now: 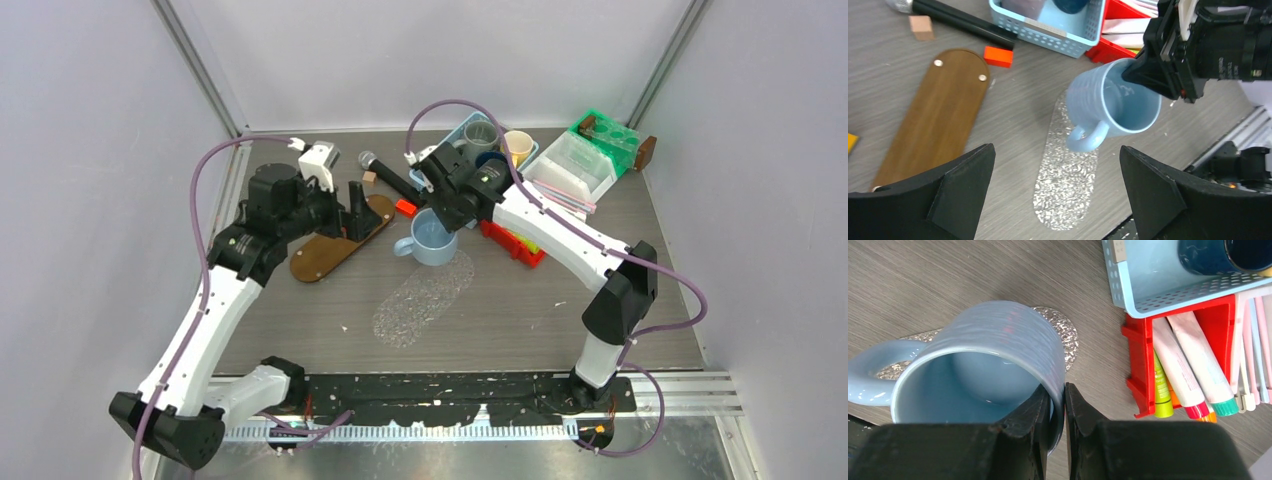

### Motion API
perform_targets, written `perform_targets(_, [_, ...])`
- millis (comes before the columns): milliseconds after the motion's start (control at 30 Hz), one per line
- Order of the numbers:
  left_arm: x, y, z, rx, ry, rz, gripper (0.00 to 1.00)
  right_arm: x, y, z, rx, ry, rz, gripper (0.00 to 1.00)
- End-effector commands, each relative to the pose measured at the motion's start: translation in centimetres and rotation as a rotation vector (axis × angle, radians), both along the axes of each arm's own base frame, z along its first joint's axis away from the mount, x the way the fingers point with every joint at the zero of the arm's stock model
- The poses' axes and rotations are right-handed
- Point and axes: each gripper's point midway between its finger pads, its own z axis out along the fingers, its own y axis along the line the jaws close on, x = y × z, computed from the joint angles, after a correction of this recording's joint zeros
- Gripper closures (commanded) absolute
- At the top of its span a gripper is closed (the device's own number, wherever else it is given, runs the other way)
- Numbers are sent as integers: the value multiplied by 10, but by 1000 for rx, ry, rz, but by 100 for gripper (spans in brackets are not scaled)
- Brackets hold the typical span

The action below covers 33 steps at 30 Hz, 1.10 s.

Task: Prepare toiletry sets of a toothbrush and toothpaste on the tray
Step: Pick up the cup from the storage box.

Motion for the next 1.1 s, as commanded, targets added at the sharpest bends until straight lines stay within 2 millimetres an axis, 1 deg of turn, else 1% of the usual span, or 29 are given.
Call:
perform_targets(0, [2,-31,11,-109,32,-96,0,5,20,53,163,-151,24,99])
perform_targets(133, [9,-45,-11,-77,95,-104,3,-1,29,49,170,-144,42,99])
perform_targets(267, [16,-59,-28,-56,128,-106,9,-5,37,46,177,-137,56,99])
perform_targets(333, [21,-66,-33,-53,133,-100,14,-6,40,44,178,-133,59,99])
perform_targets(400, [23,-72,-38,-55,142,-105,21,-7,41,43,178,-131,60,99])
perform_targets(500, [27,-79,-45,-56,153,-106,27,-8,43,43,181,-129,61,99])
perform_targets(533, [28,-81,-48,-53,156,-104,30,-9,45,43,182,-129,65,99])
perform_targets(633, [30,-84,-58,-38,166,-95,39,-9,47,42,185,-127,66,99])
perform_targets(800, [31,-85,-71,-7,182,-76,47,-10,52,39,187,-124,66,99])
perform_targets(867, [30,-85,-75,3,186,-71,52,-9,54,39,188,-123,63,99])
perform_targets(933, [28,-86,-80,10,194,-70,54,-9,55,39,191,-121,58,99])
perform_targets(1067, [23,-87,-88,27,206,-67,54,-9,58,38,202,-113,45,100])
